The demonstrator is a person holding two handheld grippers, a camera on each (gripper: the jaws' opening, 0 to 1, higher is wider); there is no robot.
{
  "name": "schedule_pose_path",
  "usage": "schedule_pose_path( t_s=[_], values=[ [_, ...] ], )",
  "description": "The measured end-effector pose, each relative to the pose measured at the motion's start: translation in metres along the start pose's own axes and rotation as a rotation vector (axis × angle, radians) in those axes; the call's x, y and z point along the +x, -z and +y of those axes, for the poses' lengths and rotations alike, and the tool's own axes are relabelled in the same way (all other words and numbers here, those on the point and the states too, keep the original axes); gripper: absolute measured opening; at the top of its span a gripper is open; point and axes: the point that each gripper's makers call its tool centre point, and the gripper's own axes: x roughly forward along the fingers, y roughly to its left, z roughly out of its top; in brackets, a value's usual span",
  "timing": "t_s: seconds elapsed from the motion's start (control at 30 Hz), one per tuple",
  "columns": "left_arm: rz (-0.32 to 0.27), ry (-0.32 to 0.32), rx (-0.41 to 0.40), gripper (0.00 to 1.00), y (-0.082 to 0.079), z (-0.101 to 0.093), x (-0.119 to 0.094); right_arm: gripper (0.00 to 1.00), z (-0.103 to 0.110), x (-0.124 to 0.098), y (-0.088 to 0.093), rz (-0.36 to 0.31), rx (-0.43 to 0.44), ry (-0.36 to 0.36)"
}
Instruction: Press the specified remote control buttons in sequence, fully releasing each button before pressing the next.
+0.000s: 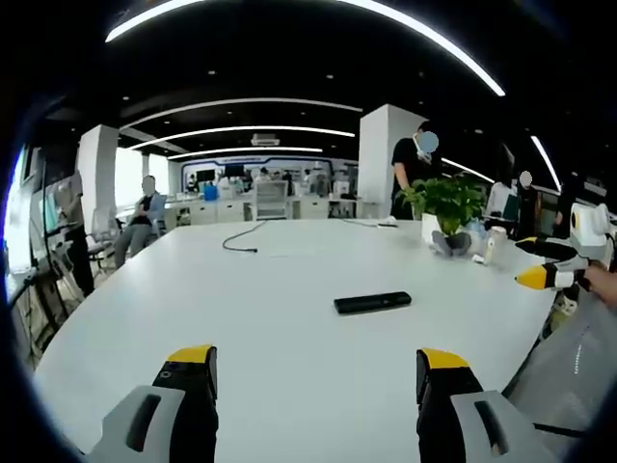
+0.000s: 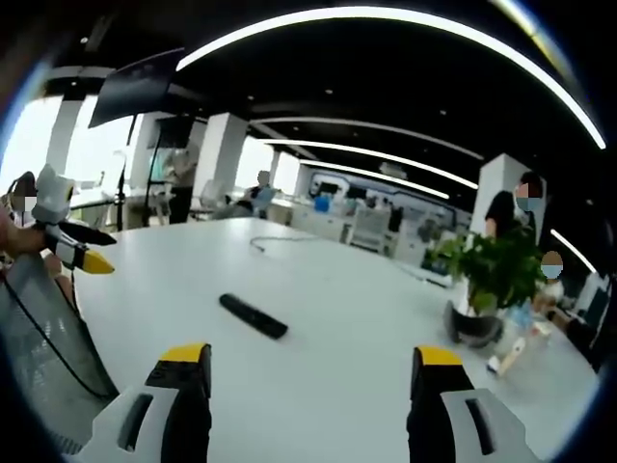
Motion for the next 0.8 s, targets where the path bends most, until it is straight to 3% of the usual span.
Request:
schedule_pose_path(
  t_s=[0.8],
  values=[
    [0.003, 0.003, 0.001, 0.87, 0.0005, -0.0001, 0.0000, 0.83, 0.0026, 0.0005, 0.0012, 0.008, -0.013, -0.012]
  ],
)
